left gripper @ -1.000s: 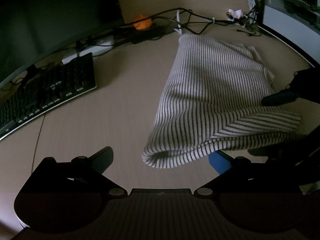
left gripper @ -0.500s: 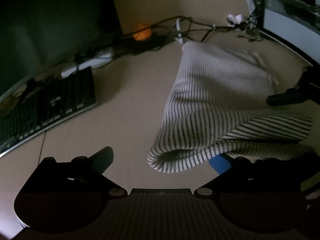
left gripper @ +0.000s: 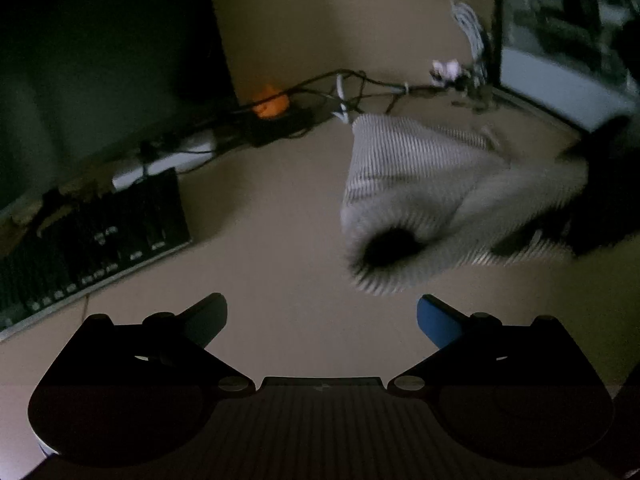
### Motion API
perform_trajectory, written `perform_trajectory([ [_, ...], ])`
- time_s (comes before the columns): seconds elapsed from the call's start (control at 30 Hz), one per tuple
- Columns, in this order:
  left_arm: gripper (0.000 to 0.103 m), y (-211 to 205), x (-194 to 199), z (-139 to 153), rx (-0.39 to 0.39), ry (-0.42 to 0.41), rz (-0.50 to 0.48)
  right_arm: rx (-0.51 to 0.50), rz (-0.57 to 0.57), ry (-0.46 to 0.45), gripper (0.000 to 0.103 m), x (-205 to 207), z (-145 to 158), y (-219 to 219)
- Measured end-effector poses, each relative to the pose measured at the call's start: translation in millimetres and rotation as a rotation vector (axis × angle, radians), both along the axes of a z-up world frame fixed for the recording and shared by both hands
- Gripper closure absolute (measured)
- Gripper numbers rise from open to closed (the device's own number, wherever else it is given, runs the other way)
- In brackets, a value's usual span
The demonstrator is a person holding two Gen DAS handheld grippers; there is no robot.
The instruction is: Fold clothes
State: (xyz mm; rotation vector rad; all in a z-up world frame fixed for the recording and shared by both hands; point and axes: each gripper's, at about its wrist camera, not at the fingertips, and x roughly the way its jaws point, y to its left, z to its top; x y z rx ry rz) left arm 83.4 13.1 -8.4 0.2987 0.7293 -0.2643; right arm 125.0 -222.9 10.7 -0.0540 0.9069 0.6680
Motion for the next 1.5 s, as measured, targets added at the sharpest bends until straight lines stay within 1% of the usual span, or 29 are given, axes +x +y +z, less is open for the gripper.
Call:
perform_trajectory([
  [0.07, 0.0, -8, 6, -3, 0.001, -0.002, -0.04, 0.059, -0.044, 0.061, 0.07, 9, 0, -16],
  [0.17, 0.0, -21, 18, -2, -0.034, -0.025, -0.093, 0.131, -0.112, 0.13, 0.07, 21, -1, -41],
  [0.2, 0.0, -25, 23, -1, -0.055, -0.03, -0.108, 0.145, -0.131, 0.14, 0.07, 24, -1, -48],
  [0.27, 0.0, -34, 34, 2, -0.09, -0.041, -0.143, 0.142, -0.138, 0.134, 0.07, 27, 1, -58],
  [0.33, 0.0, -44, 45, 3, -0.105, -0.055, -0.185, 0.138, -0.145, 0.129, 0.07, 30, 2, -67],
  [0.37, 0.0, -49, 50, 2, -0.1, -0.057, -0.21, 0.131, -0.136, 0.125, 0.07, 31, 3, -69],
  [0.43, 0.009, -60, 59, -1, -0.084, -0.05, -0.265, 0.117, -0.118, 0.118, 0.07, 34, 3, -72],
  [0.47, 0.023, -63, 64, -3, -0.09, -0.034, -0.287, 0.11, -0.109, 0.114, 0.07, 35, 4, -74],
  [0.5, 0.033, -67, 68, -6, -0.1, -0.015, -0.305, 0.099, -0.1, 0.109, 0.07, 36, 4, -75],
  [0.53, 0.035, -70, 73, -9, -0.11, 0.004, -0.323, 0.085, -0.087, 0.1, 0.07, 38, 4, -74],
  [0.57, 0.038, -71, 78, -12, -0.118, 0.014, -0.322, 0.07, -0.075, 0.092, 0.07, 40, 4, -74],
  [0.7, 0.038, -69, 92, -20, -0.18, 0.048, -0.274, 0.012, -0.023, 0.06, 0.07, 40, 2, -67],
  [0.73, 0.039, -67, 95, -20, -0.202, 0.059, -0.259, -0.011, -0.006, 0.043, 0.07, 38, 2, -62],
  [0.8, 0.044, -61, 98, -21, -0.235, 0.072, -0.236, -0.07, 0.033, -0.005, 0.071, 31, 4, -50],
  [0.93, 0.048, -45, 96, -19, -0.275, 0.082, -0.186, -0.161, 0.121, -0.096, 0.071, 12, 4, -20],
  [1.0, 0.053, -33, 90, -16, -0.297, 0.079, -0.157, -0.195, 0.184, -0.144, 0.071, 0, 3, -2],
  [1.1, 0.053, -14, 76, -9, -0.32, 0.059, -0.122, -0.199, 0.251, -0.171, 0.072, -16, 4, 23],
  [1.23, 0.053, 11, 49, 5, -0.322, 0.025, -0.083, -0.14, 0.31, -0.169, 0.074, -33, 15, 46],
  [1.3, 0.053, 21, 36, 15, -0.318, -0.003, -0.071, -0.085, 0.322, -0.157, 0.074, -37, 26, 51],
  [1.4, 0.053, 28, 22, 33, -0.296, -0.059, -0.07, 0.032, 0.3, -0.109, 0.074, -33, 42, 44],
  [1.5, 0.053, 23, 28, 45, -0.295, -0.09, -0.077, 0.153, 0.242, -0.043, 0.074, -21, 49, 27],
])
